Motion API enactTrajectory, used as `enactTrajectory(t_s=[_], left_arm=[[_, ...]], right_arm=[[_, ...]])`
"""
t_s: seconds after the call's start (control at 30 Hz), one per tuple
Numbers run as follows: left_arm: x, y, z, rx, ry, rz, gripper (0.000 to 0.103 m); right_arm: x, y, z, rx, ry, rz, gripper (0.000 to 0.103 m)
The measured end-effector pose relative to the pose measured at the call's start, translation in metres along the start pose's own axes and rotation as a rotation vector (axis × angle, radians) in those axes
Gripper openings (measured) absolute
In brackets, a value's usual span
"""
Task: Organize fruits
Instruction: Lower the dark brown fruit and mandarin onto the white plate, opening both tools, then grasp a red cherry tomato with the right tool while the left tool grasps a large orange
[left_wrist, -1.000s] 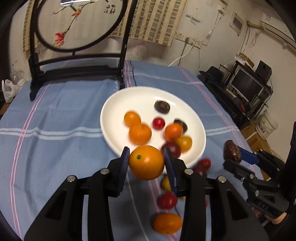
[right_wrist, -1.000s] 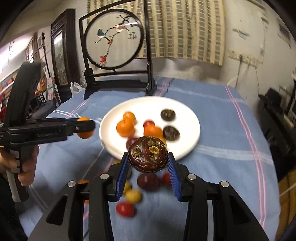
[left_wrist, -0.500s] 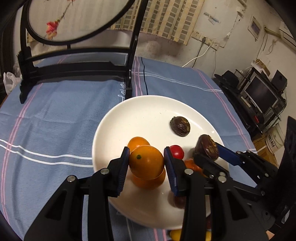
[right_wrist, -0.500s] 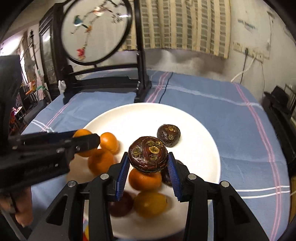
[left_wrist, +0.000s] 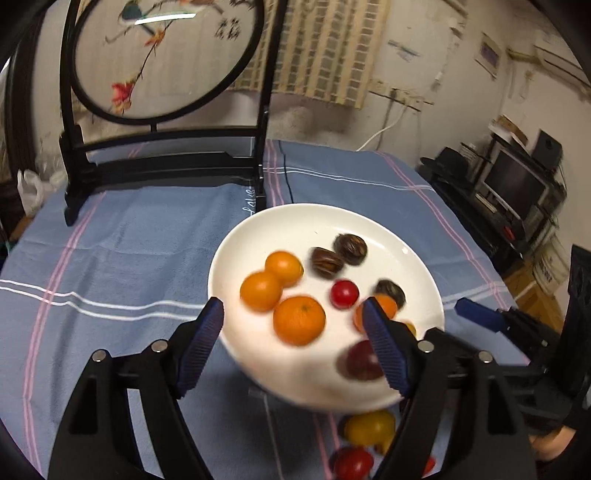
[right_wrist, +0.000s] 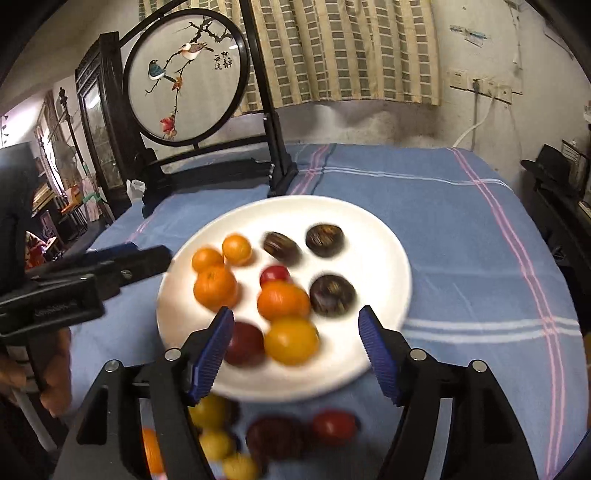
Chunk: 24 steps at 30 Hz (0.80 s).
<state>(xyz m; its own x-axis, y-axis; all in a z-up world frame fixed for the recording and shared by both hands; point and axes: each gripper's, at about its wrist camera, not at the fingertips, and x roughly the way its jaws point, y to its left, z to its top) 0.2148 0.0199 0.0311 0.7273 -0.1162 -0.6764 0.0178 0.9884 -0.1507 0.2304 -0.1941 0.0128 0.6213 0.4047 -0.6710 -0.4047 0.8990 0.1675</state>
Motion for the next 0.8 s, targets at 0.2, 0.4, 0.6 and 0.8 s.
enactTrajectory(t_s=[0.2, 0.4, 0.6, 0.8], left_arm=[[-0.02, -0.008, -0.038, 0.04, 0.043, -0.013, 0.079], [-0.02, -0.014, -0.071, 0.117, 0.106, 0.028, 0.082], [-0.024, -0.004, -0.084, 0.067, 0.114, 0.016, 0.088], [-0.022, 0.01, -0.087, 0.032, 0.105, 0.025, 0.089]], right_arm=[[-0.025, -0.006, -0.033, 0.024, 0.004, -0.031, 0.071], [-0.042, -0.005, -0.052, 0.009, 0.024, -0.051, 0.071], [-0.054, 0.011, -0.079, -0.031, 0.084, 0.003, 0.072], [-0.04, 0.039, -0.097, -0.11, 0.189, 0.008, 0.063]])
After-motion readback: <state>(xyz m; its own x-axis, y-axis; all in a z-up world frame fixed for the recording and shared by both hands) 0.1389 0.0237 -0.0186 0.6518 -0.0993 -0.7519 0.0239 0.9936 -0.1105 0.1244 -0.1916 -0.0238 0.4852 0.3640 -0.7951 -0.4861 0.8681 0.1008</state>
